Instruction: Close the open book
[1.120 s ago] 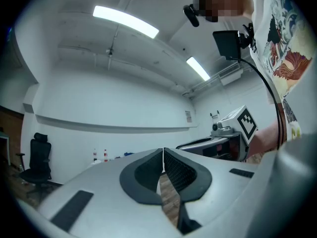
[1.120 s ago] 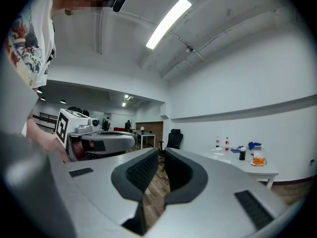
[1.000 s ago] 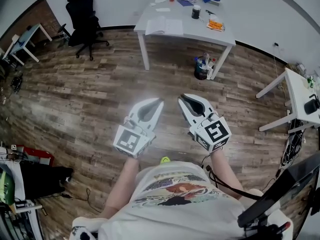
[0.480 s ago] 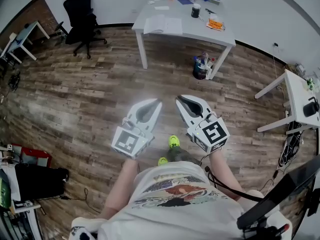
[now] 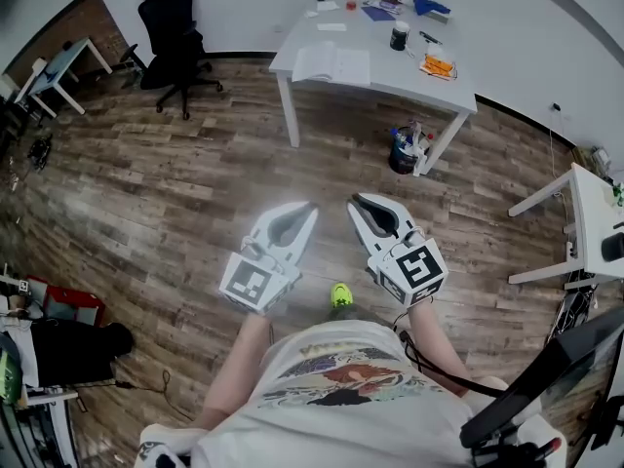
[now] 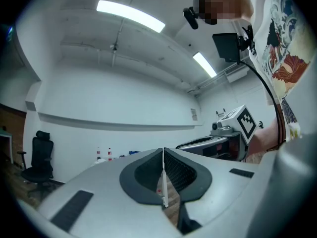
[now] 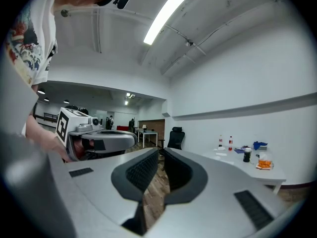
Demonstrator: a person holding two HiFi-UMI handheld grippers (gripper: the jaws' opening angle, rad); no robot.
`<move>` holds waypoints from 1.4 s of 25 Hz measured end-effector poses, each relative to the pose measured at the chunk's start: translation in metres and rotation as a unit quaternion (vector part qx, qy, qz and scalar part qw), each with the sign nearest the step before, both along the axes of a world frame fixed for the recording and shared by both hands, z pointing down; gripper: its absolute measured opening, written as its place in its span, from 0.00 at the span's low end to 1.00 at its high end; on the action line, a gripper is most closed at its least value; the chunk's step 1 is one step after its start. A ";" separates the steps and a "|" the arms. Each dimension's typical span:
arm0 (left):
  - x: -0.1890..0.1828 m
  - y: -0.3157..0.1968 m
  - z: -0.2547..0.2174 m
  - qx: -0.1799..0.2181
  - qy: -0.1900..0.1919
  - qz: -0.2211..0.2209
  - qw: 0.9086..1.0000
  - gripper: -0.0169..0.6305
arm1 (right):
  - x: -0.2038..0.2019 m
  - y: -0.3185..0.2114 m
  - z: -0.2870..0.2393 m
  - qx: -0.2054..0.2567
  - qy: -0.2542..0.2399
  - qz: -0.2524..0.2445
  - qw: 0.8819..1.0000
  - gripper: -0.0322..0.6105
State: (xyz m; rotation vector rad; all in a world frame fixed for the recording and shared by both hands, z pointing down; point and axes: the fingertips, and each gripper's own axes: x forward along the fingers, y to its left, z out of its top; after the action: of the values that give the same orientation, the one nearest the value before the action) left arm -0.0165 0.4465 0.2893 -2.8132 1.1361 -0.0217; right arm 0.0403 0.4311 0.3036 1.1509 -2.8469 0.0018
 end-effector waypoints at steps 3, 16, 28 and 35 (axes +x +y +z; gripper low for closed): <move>0.010 -0.023 0.003 -0.001 -0.002 -0.001 1.000 0.05 | 0.008 -0.027 0.000 -0.003 -0.001 -0.008 1.000 0.10; 0.017 -0.108 0.028 -0.005 -0.012 -0.055 0.998 0.05 | 0.036 -0.122 0.017 -0.012 0.010 -0.051 0.999 0.10; 0.022 -0.163 0.023 -0.007 -0.016 -0.071 0.997 0.05 | 0.039 -0.173 0.020 -0.017 0.014 -0.068 0.997 0.10; 0.018 -0.209 0.030 -0.012 -0.016 -0.057 0.998 0.05 | 0.032 -0.215 0.032 -0.027 0.023 -0.056 0.998 0.10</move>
State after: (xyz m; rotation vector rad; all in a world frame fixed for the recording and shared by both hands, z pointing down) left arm 0.0016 0.2380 0.3196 -2.7546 1.2953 -0.0892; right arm 0.0727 0.2157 0.3356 0.9688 -2.8479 0.0450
